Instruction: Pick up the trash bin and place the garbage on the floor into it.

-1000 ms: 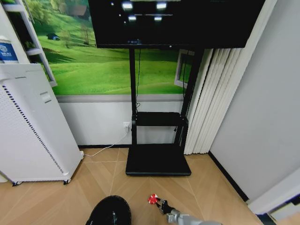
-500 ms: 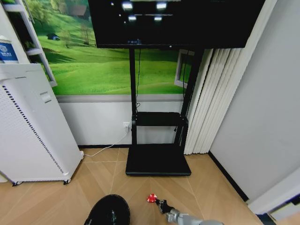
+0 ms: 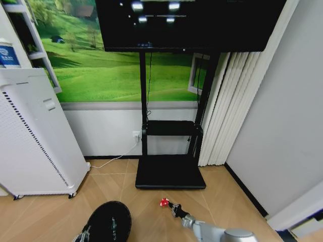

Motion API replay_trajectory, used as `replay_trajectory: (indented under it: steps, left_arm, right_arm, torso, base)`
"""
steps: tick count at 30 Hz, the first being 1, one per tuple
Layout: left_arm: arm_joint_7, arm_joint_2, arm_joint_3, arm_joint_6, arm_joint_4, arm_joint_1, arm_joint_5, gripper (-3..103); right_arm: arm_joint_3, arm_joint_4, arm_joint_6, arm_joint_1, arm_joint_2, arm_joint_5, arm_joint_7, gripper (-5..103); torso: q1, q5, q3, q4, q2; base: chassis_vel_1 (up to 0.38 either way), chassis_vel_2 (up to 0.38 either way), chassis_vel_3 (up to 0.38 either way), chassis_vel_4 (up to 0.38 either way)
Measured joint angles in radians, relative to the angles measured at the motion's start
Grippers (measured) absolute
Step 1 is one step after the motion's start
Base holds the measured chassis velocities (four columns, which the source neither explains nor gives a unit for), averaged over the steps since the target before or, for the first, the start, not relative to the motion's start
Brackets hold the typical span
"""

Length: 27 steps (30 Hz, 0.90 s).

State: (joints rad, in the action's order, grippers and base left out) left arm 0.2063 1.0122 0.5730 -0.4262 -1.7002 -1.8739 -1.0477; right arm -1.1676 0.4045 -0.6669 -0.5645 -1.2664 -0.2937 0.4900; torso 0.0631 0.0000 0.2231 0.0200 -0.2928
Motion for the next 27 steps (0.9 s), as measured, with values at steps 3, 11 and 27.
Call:
replay_trajectory:
  steps: [3, 11, 27]
  left_arm:
    - [-0.017, -0.050, 0.006, 0.026, 0.068, 0.094, -0.049, 7]
    - [-0.044, -0.123, -0.052, 0.068, 0.161, 0.282, -0.083, 7]
    - [-0.074, -0.159, -0.310, 0.136, 0.270, 0.559, -0.119, 7]
  right_arm:
    - [0.054, 0.036, -0.021, 0.012, 0.044, 0.007, 0.020, 3]
    - [0.199, 0.078, -0.107, 0.014, 0.101, 0.131, 0.045, 3]
    - [0.356, 0.282, -0.136, -0.017, 0.145, 0.228, 0.095, 2]
  torso:
    - [0.000, -0.0003, 0.000, -0.0001, 0.000]
    - [0.000, 0.0000, 0.000, 0.0002, 0.000]
    - [0.000, 0.0003, 0.000, 0.0003, 0.000]
  base:
    - [0.000, 0.000, 0.000, 0.000]
    - [0.000, 0.000, 0.000, 0.000]
    - [0.000, 0.000, 0.000, 0.000]
